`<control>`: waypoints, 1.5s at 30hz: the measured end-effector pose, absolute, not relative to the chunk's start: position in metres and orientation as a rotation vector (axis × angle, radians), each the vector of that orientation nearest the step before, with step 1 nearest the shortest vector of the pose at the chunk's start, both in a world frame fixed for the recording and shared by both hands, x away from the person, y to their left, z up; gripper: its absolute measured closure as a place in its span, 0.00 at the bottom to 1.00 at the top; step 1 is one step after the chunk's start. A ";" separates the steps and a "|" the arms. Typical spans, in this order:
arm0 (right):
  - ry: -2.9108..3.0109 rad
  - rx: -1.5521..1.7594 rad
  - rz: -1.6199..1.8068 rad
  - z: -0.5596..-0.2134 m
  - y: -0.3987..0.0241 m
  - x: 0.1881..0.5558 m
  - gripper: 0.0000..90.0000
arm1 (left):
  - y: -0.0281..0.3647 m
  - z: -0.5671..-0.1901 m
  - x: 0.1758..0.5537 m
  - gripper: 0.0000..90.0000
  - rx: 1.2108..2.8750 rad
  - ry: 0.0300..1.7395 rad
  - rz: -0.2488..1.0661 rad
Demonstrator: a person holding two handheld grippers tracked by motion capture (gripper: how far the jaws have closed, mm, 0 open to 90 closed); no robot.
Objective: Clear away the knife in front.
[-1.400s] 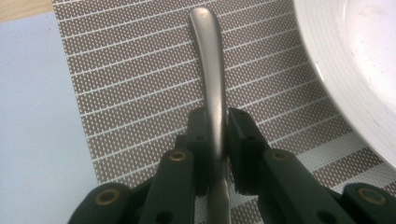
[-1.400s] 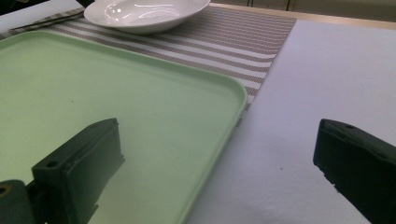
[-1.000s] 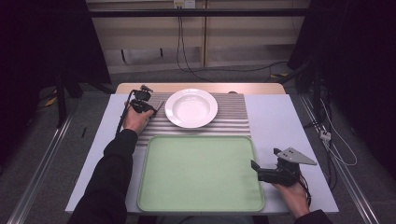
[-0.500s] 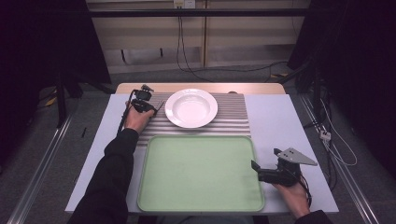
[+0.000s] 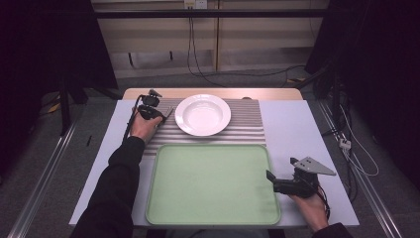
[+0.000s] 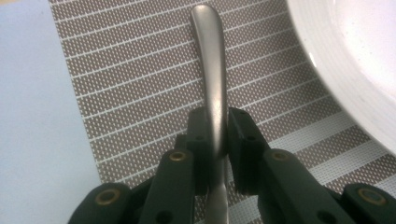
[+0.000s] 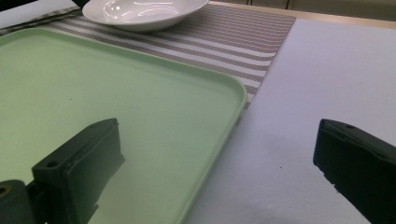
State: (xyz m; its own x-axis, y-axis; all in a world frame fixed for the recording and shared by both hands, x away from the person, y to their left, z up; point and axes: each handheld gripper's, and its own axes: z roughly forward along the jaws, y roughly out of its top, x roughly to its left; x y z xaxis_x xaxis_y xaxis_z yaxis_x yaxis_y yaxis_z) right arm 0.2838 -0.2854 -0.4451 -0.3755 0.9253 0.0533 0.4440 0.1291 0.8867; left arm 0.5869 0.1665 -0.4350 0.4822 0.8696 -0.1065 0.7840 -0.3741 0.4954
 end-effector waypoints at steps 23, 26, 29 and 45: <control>1.892 1.314 1.201 -0.445 -0.284 0.285 0.01 | 0.171 -0.404 0.560 0.89 2.211 1.288 0.290; 1.892 1.310 1.204 -0.445 -0.284 0.285 0.01 | 0.167 -0.399 0.554 0.89 2.213 1.260 0.293; 1.892 1.312 1.203 -0.445 -0.284 0.285 0.01 | 0.165 -0.395 0.549 0.89 2.213 1.238 0.309; 1.895 1.309 1.202 -0.444 -0.283 0.284 0.01 | 0.149 -0.379 0.508 0.89 2.226 1.150 0.306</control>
